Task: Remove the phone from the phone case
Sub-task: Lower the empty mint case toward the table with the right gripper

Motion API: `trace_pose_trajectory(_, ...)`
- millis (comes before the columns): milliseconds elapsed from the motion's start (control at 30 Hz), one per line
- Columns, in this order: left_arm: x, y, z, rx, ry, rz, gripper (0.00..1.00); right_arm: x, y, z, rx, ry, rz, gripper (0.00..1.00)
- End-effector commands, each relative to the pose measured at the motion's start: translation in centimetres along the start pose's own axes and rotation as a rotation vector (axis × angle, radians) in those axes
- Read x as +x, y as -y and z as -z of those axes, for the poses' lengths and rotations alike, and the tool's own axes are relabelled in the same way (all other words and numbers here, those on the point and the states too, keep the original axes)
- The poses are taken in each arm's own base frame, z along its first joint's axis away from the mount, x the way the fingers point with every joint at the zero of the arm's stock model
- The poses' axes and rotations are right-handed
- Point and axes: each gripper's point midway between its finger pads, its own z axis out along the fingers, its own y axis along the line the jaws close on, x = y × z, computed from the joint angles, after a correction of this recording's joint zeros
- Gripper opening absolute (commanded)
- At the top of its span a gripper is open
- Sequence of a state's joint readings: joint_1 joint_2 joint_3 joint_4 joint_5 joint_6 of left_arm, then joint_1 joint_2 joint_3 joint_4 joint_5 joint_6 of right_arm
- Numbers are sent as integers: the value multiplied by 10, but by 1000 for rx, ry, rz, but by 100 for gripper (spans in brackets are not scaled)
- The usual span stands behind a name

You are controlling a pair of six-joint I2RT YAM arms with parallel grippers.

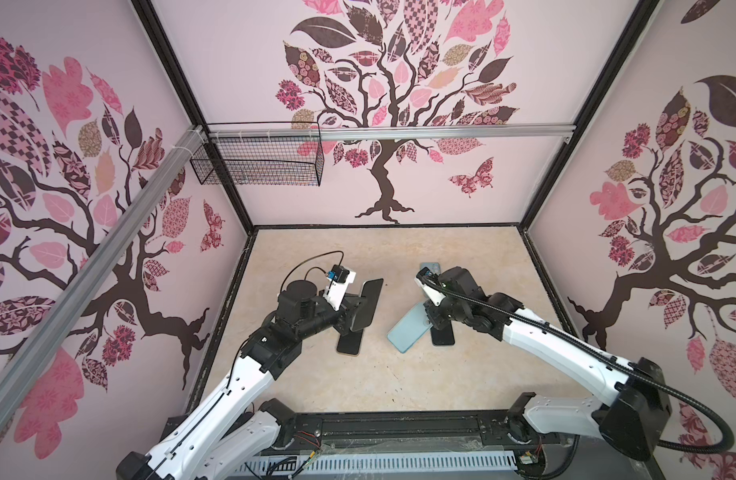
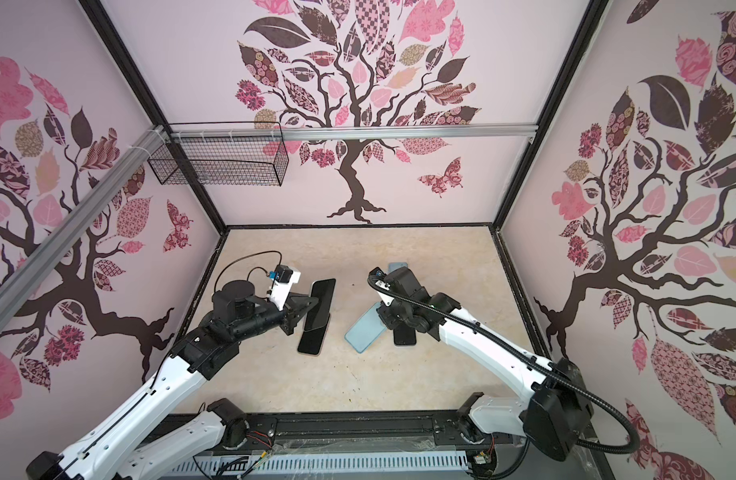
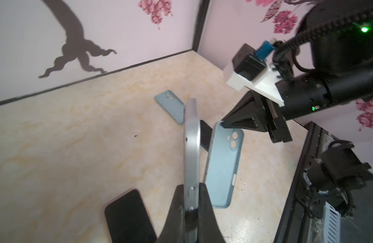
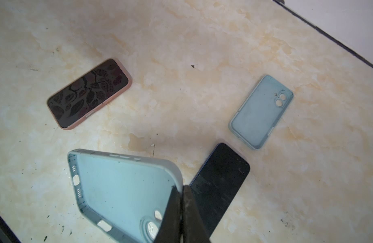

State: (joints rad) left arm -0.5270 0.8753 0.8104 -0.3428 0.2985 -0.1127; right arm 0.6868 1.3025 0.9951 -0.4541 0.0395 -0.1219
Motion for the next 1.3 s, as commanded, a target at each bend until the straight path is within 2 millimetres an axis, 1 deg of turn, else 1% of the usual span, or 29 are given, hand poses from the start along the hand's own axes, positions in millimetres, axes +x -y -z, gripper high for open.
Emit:
trace_pose_trajectory(0, 9, -14, 0, -70, -43, 114, 0, 2, -5, -26, -24, -43, 63, 0)
trace_pose_trajectory(100, 22, -31, 0, -174, -102, 179, 0, 1, -13, -48, -61, -68, 99, 0)
trace_pose_trajectory(167, 31, -39, 2, -224, -141, 210, 0, -1, -16, -61, -69, -83, 121, 0)
trace_pose_trajectory(233, 36, -45, 4, -263, -154, 236, 0, -2, -21, -73, -73, -106, 160, 0)
trace_pose_trajectory(333, 40, -48, 7, -290, -156, 259, 0, -2, -26, -92, -73, -141, 204, 0)
trace_pose_trajectory(367, 40, -50, 9, -301, -156, 265, 0, -3, -25, -97, -69, -152, 197, 4)
trace_pose_trajectory(467, 42, -60, 15, -373, -166, 285, 0, -9, -23, -104, -53, -176, 157, 30)
trace_pose_trajectory(500, 43, -63, 17, -398, -178, 288, 0, -12, -22, -103, -48, -168, 133, 40)
trace_pose_trajectory(567, 46, -69, 18, -439, -206, 297, 0, -21, -20, -97, -32, -122, 83, 55)
trace_pose_trajectory(633, 49, -74, 18, -473, -237, 301, 0, -29, -16, -90, -10, -74, 16, 66)
trace_pose_trajectory(667, 49, -75, 18, -483, -250, 303, 0, -30, -15, -86, -2, -58, -27, 67)
trace_pose_trajectory(733, 50, -78, 15, -494, -271, 300, 0, -30, -10, -82, 27, -48, -131, 65)
trace_pose_trajectory(767, 50, -78, 14, -497, -275, 300, 0, -27, -7, -81, 52, -60, -196, 62)
trace_pose_trajectory(867, 47, -81, 12, -506, -259, 313, 0, -11, 9, -77, 162, -121, -403, 56)
trace_pose_trajectory(933, 45, -82, 11, -513, -251, 328, 0, -4, 11, -75, 202, -167, -508, 56)
trace_pose_trajectory(1000, 45, -81, 9, -519, -264, 364, 0, 3, 7, -74, 202, -237, -538, 58)
trace_pose_trajectory(1067, 44, -80, 6, -514, -281, 382, 0, 14, 1, -72, 226, -291, -561, 59)
trace_pose_trajectory(1133, 44, -78, 2, -498, -294, 387, 0, 20, -3, -68, 278, -292, -573, 59)
trace_pose_trajectory(1200, 45, -76, -4, -476, -309, 377, 0, 27, -15, -66, 276, -321, -617, 58)
trace_pose_trajectory(1267, 46, -74, -9, -453, -319, 363, 0, 36, -29, -68, 256, -361, -680, 56)
